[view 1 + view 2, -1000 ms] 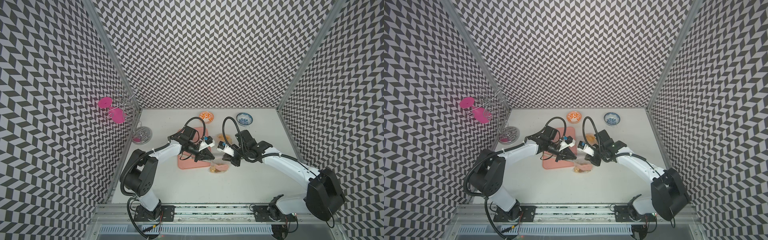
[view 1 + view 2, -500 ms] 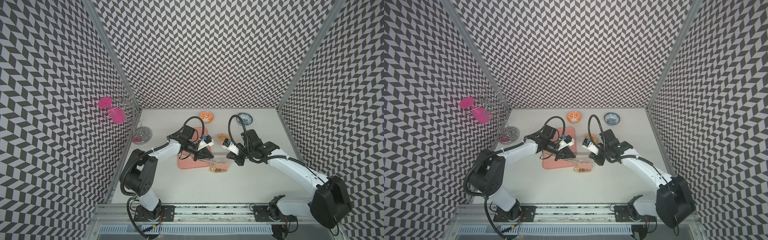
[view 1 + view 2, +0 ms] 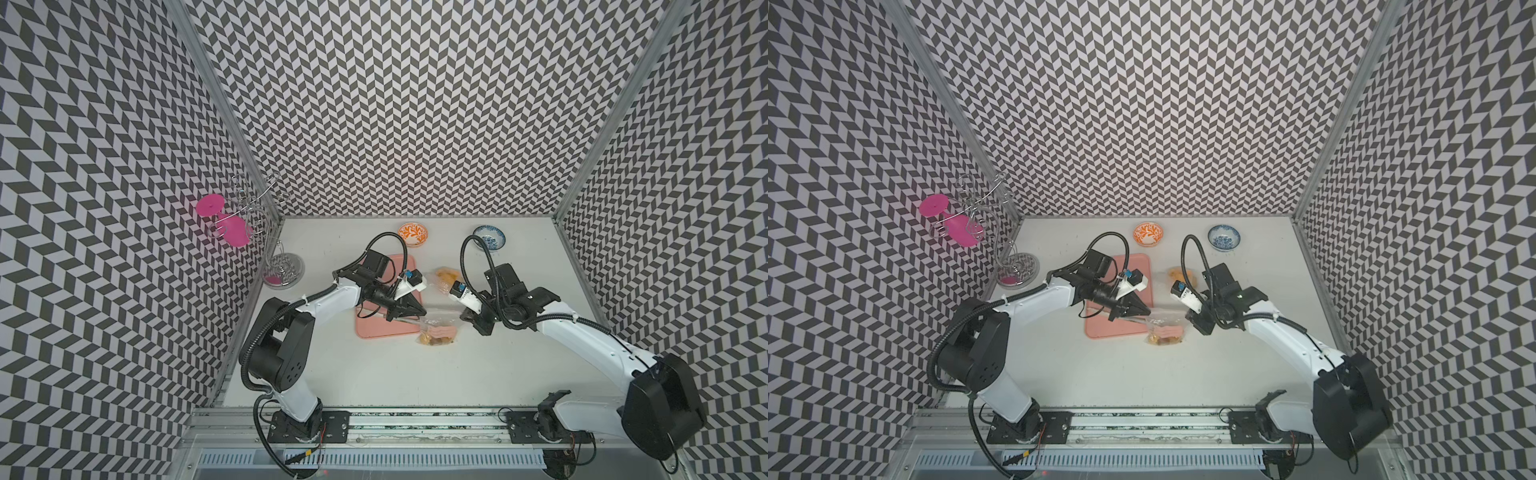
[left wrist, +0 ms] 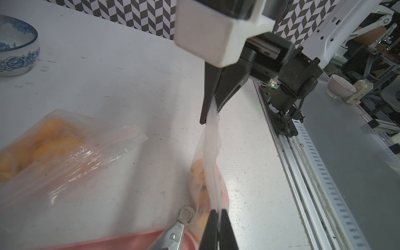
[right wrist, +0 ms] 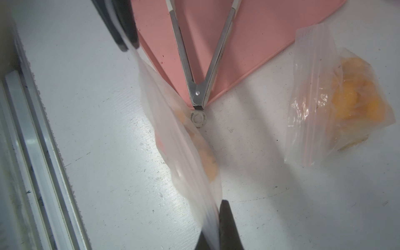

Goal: Put the cookies into a resealable bag to prevent moisture
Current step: Move the ziploc bag to the center of the board.

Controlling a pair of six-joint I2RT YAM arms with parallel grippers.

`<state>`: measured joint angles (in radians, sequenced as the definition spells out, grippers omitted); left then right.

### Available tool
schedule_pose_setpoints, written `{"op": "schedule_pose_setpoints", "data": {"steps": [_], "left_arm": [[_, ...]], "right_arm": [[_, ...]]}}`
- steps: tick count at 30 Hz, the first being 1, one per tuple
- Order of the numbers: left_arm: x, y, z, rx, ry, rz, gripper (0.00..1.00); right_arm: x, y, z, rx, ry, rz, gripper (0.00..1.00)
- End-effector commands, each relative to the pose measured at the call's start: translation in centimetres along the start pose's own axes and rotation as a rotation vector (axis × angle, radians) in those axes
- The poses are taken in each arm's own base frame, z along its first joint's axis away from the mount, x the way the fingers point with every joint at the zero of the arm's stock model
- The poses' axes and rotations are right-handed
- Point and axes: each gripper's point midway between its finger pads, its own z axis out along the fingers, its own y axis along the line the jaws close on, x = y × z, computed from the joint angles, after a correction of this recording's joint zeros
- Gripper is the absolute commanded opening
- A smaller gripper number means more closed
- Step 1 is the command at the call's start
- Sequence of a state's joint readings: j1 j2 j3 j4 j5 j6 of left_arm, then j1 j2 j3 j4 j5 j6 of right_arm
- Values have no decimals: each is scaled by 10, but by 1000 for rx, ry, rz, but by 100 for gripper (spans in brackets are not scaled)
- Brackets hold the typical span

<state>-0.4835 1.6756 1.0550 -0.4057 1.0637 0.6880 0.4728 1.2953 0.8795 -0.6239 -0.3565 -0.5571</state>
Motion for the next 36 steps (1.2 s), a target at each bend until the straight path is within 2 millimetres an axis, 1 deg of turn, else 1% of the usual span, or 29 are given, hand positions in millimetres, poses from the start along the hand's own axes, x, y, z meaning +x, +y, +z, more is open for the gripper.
{"op": "schedule_pose_setpoints", "data": {"steps": [1, 2, 3, 4, 5, 8, 10, 14, 16, 18, 20, 23, 25, 27, 30, 33, 34, 36], "left_arm": [[-2, 2, -4, -5, -2, 17, 0], [-2, 2, -3, -3, -2, 13, 0], [-2, 3, -3, -1, -4, 14, 0], [-3, 3, -2, -1, -5, 15, 0], [-4, 4, -1, -5, -4, 14, 0], [-11, 11, 1, -29, -9, 23, 0], [-18, 13, 1, -23, -22, 30, 0], [-25, 26, 8, -50, -17, 29, 0], [-33, 33, 12, -54, -32, 21, 0], [-37, 44, 15, -69, -42, 6, 0], [-38, 61, 18, -111, -34, -21, 0], [-40, 84, 19, -177, -16, -45, 0], [-43, 97, 16, -219, -19, -44, 0], [-41, 112, 13, -264, -17, -73, 0], [-33, 134, 10, -342, 12, -123, 0], [-29, 150, 5, -413, 20, -154, 9], [-29, 154, 3, -434, 21, -165, 18], [-35, 158, -1, -452, 13, -169, 30]], "right_arm": [[-6, -10, -12, 60, -29, 13, 12], [-5, -11, -13, 64, -26, 16, 13], [-4, -12, -14, 70, -28, 24, 9], [-5, -14, -16, 77, -36, 37, 2], [-7, -15, -18, 71, -44, 49, 0], [-14, -17, -27, 64, -76, 73, 0], [-11, -20, -27, 78, -59, 76, 1], [-4, -37, -28, 155, 0, 104, 0], [-8, -48, -33, 213, -2, 113, 0], [-9, -58, -35, 247, 5, 115, 0], [-7, -69, -31, 279, 35, 112, 0], [-15, -84, -26, 310, 39, 114, 0], [-16, -97, -21, 342, 57, 119, 0], [-16, -107, -15, 358, 73, 123, 0], [-25, -123, -6, 380, 63, 129, 0], [-30, -142, 5, 428, 62, 127, 3], [-29, -148, 10, 431, 75, 132, 6], [-36, -158, 12, 434, 71, 148, 17]]}}
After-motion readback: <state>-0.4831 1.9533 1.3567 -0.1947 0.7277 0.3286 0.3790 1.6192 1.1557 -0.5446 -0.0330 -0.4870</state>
